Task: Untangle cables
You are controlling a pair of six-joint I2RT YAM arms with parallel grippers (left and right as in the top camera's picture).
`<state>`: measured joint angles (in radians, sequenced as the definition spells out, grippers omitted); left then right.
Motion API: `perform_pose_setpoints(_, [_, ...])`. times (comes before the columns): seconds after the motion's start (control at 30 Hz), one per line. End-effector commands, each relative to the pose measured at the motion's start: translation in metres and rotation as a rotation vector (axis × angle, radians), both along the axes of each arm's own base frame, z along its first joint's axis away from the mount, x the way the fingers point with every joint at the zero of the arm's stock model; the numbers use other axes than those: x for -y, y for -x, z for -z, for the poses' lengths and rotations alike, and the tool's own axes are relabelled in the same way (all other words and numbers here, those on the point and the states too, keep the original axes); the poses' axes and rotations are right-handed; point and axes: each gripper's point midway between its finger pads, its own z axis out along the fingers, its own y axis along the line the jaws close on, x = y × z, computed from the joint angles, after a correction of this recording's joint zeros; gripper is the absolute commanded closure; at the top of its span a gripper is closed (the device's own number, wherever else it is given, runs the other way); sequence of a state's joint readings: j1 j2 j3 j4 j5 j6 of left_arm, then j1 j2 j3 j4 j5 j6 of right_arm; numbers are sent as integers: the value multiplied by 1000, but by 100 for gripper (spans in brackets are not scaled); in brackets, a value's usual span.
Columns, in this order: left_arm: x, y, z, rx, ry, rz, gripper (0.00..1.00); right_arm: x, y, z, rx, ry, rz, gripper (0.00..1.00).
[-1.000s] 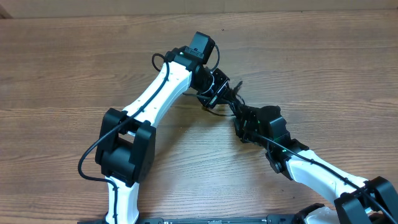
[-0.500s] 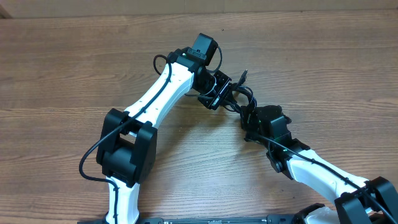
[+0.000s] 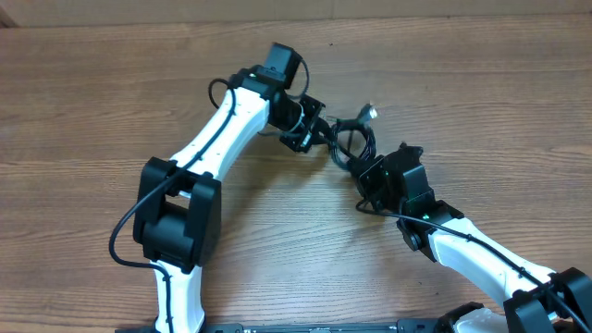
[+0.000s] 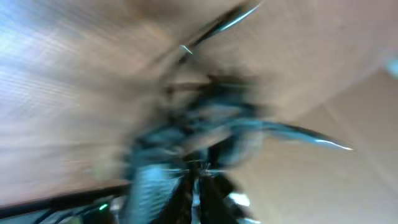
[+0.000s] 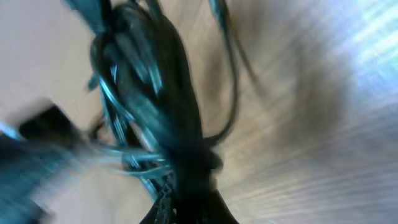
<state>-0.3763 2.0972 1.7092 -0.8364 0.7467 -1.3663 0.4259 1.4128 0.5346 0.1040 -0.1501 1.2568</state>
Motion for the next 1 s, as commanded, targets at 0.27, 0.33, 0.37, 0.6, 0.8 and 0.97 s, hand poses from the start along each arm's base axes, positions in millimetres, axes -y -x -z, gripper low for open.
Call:
perform_pose_setpoints(0.27, [-42, -68, -42, 266, 63, -85, 96, -4, 58, 21, -133, 38, -217, 96])
perform_pose_setpoints(0.33, [-39, -66, -38, 475, 8, 111, 87, -5, 56, 20, -112, 45, -231, 96])
perform_pose_setpoints(0.37, [-36, -60, -36, 606, -17, 266, 70, -4, 55, 19, -109, 44, -229, 96])
perform_pose_setpoints(0.6, [-83, -15, 14, 524, -334, 550, 22, 1, 46, 18, -75, 76, -191, 96])
perform_pose_setpoints(0.8, [-98, 12, 22, 467, -367, 692, 17, 7, 41, 19, -59, 106, -158, 96])
perform_pose_setpoints(0.97, [-93, 32, 30, 451, -348, 798, 8, 9, 41, 20, -63, 115, -151, 76])
